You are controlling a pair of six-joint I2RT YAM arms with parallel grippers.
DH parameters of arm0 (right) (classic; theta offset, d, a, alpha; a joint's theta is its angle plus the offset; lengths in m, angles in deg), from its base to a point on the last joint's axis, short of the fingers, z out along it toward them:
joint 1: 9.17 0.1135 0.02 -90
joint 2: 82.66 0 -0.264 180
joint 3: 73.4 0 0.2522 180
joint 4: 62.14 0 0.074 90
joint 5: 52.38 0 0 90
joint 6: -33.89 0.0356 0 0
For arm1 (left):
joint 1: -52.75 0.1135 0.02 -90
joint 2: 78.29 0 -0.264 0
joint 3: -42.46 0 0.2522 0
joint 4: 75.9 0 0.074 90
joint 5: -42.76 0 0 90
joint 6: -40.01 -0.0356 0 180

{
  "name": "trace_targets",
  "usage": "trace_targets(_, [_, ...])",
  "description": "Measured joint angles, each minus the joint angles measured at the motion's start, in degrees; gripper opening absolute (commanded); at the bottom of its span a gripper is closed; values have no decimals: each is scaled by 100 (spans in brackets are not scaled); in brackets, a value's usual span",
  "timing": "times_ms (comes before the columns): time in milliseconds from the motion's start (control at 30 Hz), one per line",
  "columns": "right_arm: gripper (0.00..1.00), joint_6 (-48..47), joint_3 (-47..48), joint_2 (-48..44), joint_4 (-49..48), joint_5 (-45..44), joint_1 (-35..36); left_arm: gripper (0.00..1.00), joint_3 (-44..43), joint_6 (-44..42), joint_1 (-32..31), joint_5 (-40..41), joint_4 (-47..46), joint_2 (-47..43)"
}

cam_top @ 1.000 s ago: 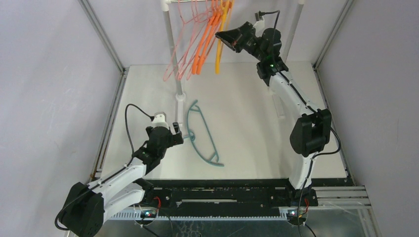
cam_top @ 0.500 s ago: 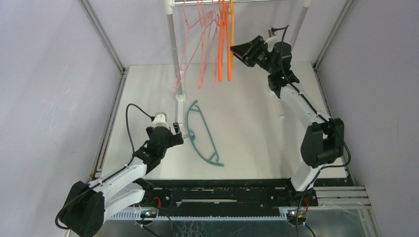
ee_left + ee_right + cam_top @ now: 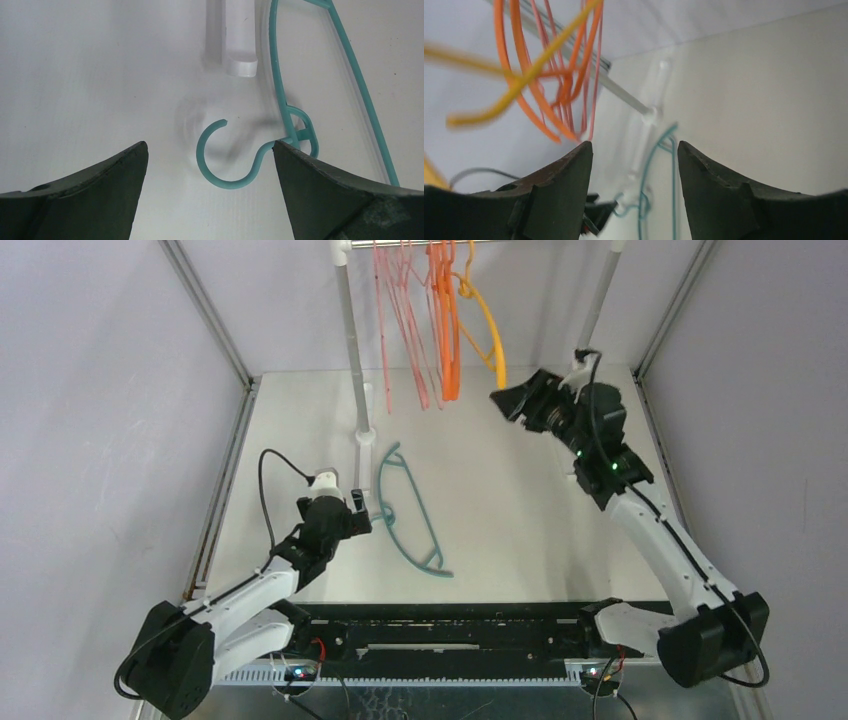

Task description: Organize the hangers

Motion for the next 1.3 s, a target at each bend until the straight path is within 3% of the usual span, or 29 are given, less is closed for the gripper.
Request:
trace_targets(333, [70,-1047,-1368,-680,1458,-2149,2559,99,0,11,0,-2,-33,195])
trace_targets(467, [70,-1189,-1515,-118,1694,-2822,3668,99,0,15,0,-2,-39,275])
trace_targets(633, [70,-1464,-1316,1213,1676,-3040,4680,99,0,20,11,17,-33,278])
trace_targets(800, [69,-1770,-798,2369,1648,-3104,5034,99,0,66,225,15,-26,278])
trace_targets(1067, [67,-1897,-225,3289,1440,-2986,5099,99,0,76,339,-24,-26,264])
trace_targets(1300, [54,-1886,-44,3864,1419,-2944,5101,99,0,81,339,-114,-28,219])
